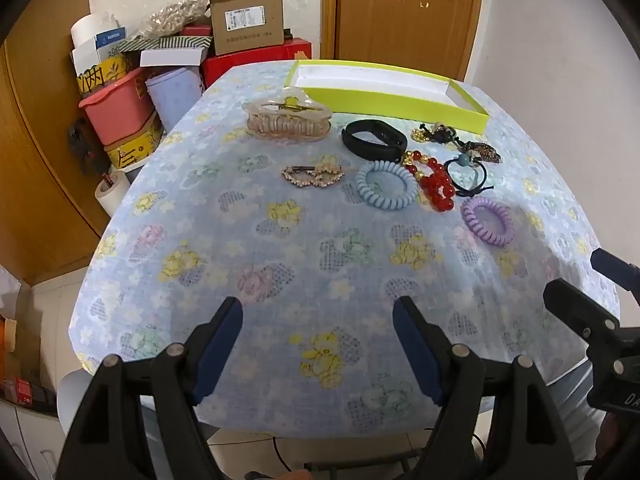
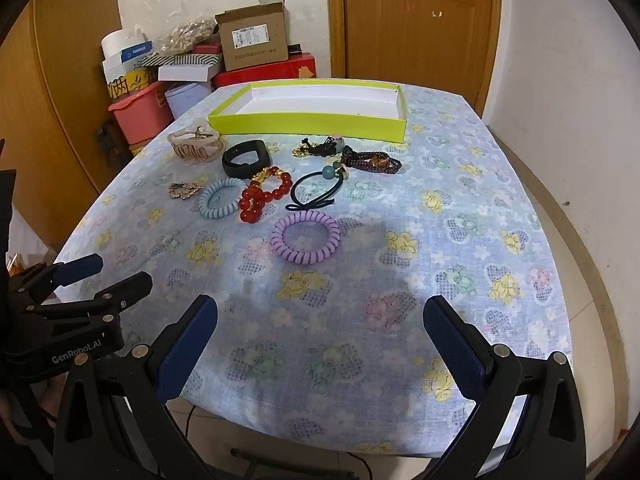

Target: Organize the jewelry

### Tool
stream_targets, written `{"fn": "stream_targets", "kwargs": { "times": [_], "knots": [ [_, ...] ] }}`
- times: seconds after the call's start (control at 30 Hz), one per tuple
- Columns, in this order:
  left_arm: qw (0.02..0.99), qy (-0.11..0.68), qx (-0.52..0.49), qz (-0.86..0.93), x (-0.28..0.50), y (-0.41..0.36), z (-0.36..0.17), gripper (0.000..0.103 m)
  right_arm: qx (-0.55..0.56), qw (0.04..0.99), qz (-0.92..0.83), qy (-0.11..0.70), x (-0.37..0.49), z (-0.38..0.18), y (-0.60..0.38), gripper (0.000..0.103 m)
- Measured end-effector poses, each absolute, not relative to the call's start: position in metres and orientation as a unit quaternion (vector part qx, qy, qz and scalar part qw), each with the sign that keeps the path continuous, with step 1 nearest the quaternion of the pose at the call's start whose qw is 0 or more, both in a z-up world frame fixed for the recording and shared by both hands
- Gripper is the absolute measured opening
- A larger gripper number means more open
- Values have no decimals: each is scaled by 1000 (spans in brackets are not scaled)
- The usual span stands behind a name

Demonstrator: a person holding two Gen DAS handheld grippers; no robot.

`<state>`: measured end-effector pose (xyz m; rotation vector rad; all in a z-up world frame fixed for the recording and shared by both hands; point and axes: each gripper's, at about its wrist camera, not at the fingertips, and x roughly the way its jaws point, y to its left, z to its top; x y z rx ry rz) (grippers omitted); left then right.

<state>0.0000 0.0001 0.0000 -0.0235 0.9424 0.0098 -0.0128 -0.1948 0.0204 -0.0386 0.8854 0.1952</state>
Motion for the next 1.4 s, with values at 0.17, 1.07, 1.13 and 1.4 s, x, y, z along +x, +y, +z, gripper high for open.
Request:
{"fn": "stream_targets", "kwargs": {
  "times": [0.17,1.07,1.13,1.4],
  "knots": [
    [891,454,-7,8,0,-1,0,79,-19,899,94,427,-13,20,-195,103],
    [884,467,-28,-3,1,8,-4,79,-20,899,95,426,-11,20,-194,103],
    [884,467,-27,-1,1,8,-4,79,-20,899,95,426,-11,19,-195,103],
    [884,467,-31,-5,3,12,-4,79,-21,899,96,427,-8,21,-191,103]
  ]
}}
